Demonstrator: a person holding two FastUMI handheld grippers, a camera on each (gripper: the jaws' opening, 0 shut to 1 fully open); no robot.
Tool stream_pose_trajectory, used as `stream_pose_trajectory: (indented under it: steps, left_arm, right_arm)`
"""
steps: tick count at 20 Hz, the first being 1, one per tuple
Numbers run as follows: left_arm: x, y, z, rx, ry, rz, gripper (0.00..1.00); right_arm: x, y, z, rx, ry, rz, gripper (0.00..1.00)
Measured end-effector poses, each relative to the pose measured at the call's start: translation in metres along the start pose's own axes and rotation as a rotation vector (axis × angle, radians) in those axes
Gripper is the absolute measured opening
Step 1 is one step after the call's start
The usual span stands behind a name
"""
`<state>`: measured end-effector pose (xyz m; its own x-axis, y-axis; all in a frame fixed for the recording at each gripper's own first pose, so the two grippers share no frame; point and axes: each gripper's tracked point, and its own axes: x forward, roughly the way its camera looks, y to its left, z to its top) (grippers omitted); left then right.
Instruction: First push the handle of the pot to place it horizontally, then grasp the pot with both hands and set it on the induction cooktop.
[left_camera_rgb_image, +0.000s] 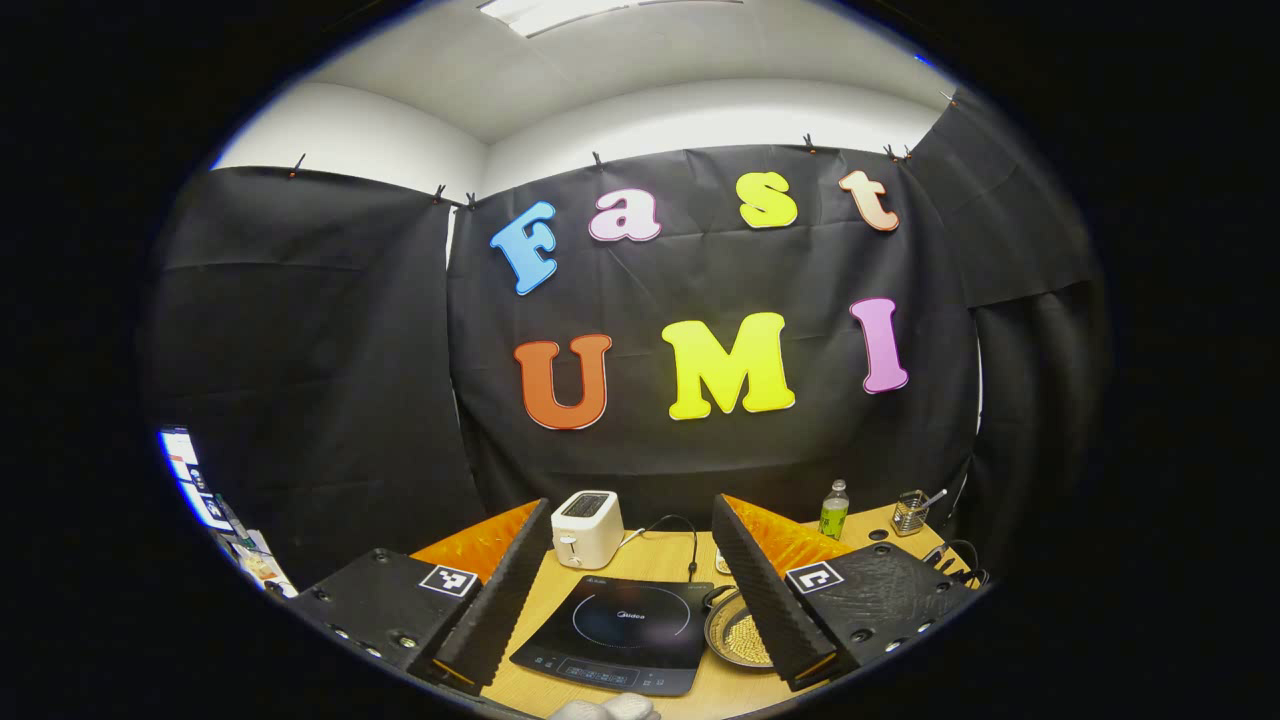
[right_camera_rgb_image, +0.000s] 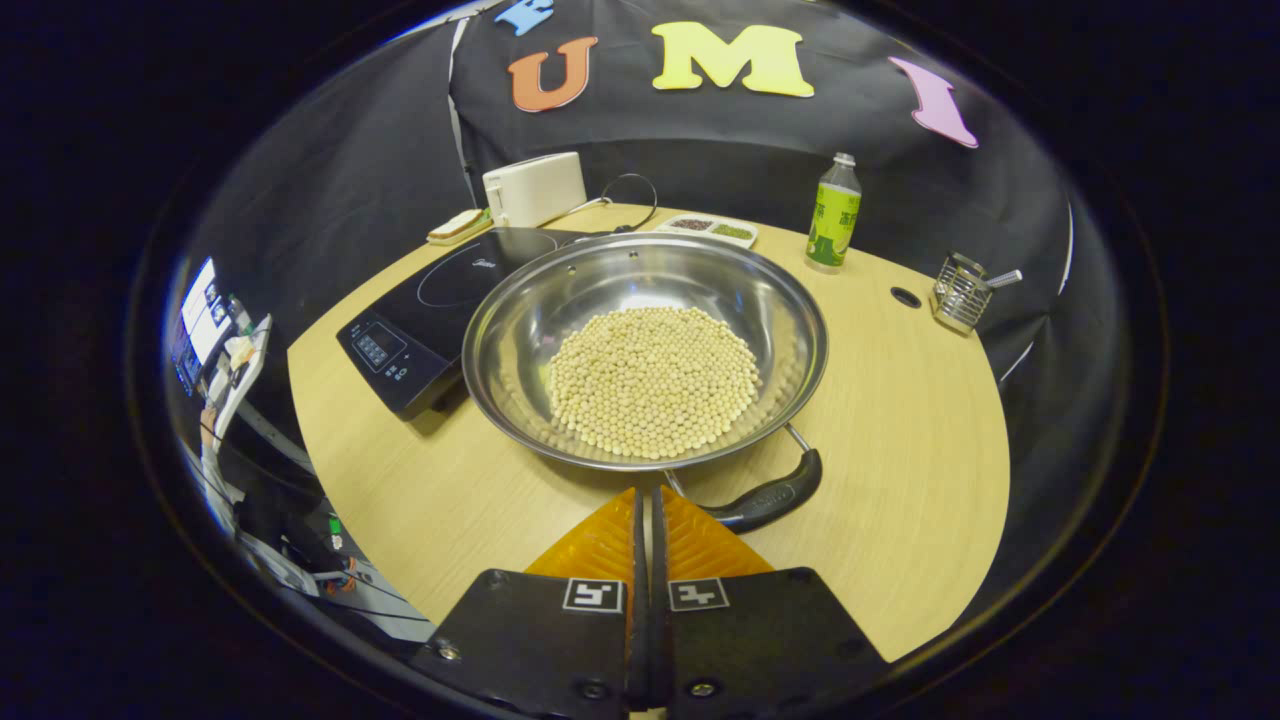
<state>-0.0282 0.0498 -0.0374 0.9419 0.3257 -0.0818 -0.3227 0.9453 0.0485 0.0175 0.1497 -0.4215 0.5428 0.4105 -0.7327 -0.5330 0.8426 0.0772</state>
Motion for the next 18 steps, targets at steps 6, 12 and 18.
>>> stream_pose_trajectory:
  steps: [6,12,18]
  left_arm:
    - [0.003,-0.002,-0.003,0.005,0.014,0.033,0.96]
    - [0.005,-0.013,-0.006,0.016,0.03,0.069,0.96]
    - [0.002,-0.024,-0.01,0.009,0.051,0.128,0.96]
  right_arm:
    - [-0.002,-0.016,-0.002,-0.016,0.007,0.008,0.04]
    - [-0.001,-0.034,0.002,-0.033,0.008,0.031,0.01]
    - [-0.001,-0.054,0.006,-0.073,0.01,0.062,0.04]
